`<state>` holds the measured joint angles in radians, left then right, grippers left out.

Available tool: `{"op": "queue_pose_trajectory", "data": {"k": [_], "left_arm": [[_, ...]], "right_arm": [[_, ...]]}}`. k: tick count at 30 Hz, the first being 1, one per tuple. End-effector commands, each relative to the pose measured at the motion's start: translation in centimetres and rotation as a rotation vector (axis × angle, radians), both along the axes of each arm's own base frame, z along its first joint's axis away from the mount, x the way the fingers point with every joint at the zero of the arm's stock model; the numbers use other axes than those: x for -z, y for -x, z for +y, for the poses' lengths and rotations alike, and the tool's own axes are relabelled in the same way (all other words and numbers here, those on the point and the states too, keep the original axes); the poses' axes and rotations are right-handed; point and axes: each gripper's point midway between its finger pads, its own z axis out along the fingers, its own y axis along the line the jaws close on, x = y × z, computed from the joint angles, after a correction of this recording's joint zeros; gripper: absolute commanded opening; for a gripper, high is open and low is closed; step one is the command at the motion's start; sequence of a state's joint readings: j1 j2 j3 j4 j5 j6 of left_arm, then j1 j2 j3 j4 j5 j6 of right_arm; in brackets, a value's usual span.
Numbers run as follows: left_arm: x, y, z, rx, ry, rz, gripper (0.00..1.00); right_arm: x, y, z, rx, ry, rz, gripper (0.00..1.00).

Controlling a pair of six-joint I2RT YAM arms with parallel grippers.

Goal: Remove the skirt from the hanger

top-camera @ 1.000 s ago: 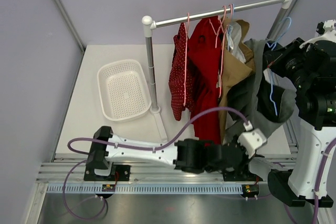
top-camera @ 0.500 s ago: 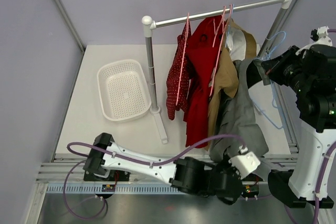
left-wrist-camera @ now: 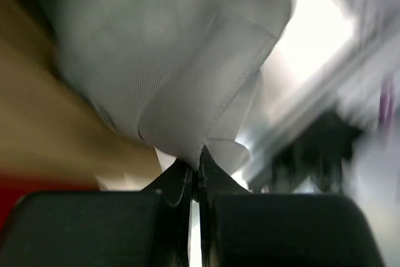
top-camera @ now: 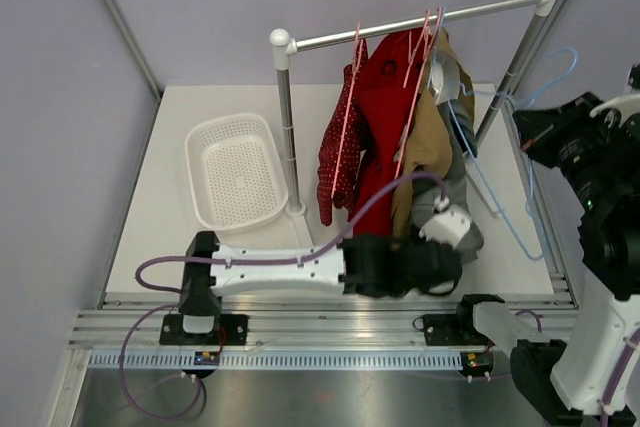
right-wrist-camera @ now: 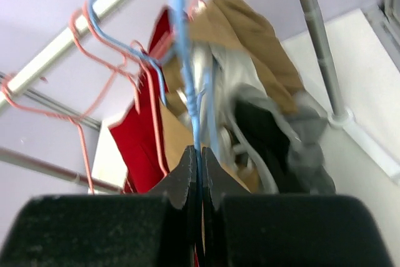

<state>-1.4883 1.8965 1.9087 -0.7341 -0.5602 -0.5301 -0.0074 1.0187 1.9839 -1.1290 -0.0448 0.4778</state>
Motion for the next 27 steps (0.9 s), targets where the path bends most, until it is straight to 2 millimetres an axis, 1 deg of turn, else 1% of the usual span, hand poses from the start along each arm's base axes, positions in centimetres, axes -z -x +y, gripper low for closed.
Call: {"op": "queue_pose_trajectory", "data": {"k": [1,2,3,4,5,6,7,8,9,10,11,12,13,15,16,18,19,21,22,25,26,27], "left_arm": [[0.2,10.1,4.7,0.105,-0.007,0.056,0.00],[0.3,11.3,5.9,0.103,-0.011,0.062,0.00],[-0.5,13.8,8.2,0.107,-0.006,0.095,0.00],[-0.9,14.3,9.4,0.087,-0.002,0.078,0.00],[-1.6,16.7,10.7,0.127,0.007,0.077,0.00],[-2.5,16.4,12.7,0.077,0.016,0.066,0.00],[-3.0,16.7,13.7,0.066,0.021,0.065,0.00],[-3.9,17.5,14.6,0.072,0.035,0.072,0.00],[-4.1,16.7,16.2,0.020,0.026,0.061,0.00],[-4.4,16.6,16.8,0.003,0.026,0.061,0.00],[-4.6,16.5,17.4,-0.007,0.024,0.054,0.00],[-5.3,15.9,18.1,-0.034,0.032,0.039,0.00],[-5.7,15.7,18.5,-0.044,0.039,0.033,0.00],[-6.6,15.0,18.8,-0.062,0.062,0.017,0.00],[-7.2,14.7,19.0,-0.064,0.077,0.012,0.00],[-8.0,14.1,19.1,-0.074,0.109,-0.011,0.00],[-8.4,13.8,19.2,-0.078,0.123,-0.016,0.00],[-9.5,13.0,19.8,-0.099,0.169,-0.025,0.00],[-10.1,12.6,20.1,-0.106,0.188,-0.028,0.00],[-12.3,11.3,21.4,-0.132,0.248,-0.039,0.00],[-13.3,10.6,22.3,-0.121,0.261,-0.050,0.00],[-14.2,9.9,22.8,-0.126,0.281,-0.075,0.00]], "right_arm": [[-5.5,-4.6,-0.2,0.004,0.021,-0.177,0.00],[-5.9,-5.4,-0.2,0.004,0.021,-0.186,0.00],[-6.8,-6.0,-0.2,0.002,0.022,-0.212,0.00],[-6.2,-8.0,-0.2,0.002,0.028,-0.190,0.00],[-6.1,-8.9,-0.3,0.002,0.041,-0.188,0.00],[-6.7,-9.7,-0.3,0.004,0.049,-0.208,0.00],[-5.8,-11.7,-0.6,0.015,0.057,-0.181,0.00],[-5.8,-12.5,-0.6,0.016,0.063,-0.181,0.00],[-6.2,-13.1,-0.7,0.019,0.068,-0.199,0.00],[-5.4,-14.7,-0.6,0.012,0.071,-0.177,0.00],[-5.3,-15.4,-0.7,0.012,0.074,-0.172,0.00],[-5.6,-15.7,-0.7,0.012,0.075,-0.178,0.00],[-4.9,-17.0,-0.7,0.012,0.077,-0.157,0.00],[-5.0,-17.8,-0.7,0.014,0.080,-0.161,0.00],[-4.5,-18.6,-0.8,0.013,0.083,-0.152,0.00],[-4.5,-19.3,-0.7,0.010,0.086,-0.157,0.00],[-3.9,-20.0,-0.6,0.003,0.087,-0.144,0.00],[-3.6,-20.5,-0.3,-0.015,0.085,-0.135,0.00],[-3.0,-21.0,-0.2,-0.024,0.085,-0.119,0.00],[-1.4,-21.6,0.1,-0.044,0.088,-0.080,0.00],[0.0,-22.1,0.2,-0.049,0.087,-0.048,0.00],[0.7,-22.2,0.3,-0.061,0.088,-0.035,0.00]]}}
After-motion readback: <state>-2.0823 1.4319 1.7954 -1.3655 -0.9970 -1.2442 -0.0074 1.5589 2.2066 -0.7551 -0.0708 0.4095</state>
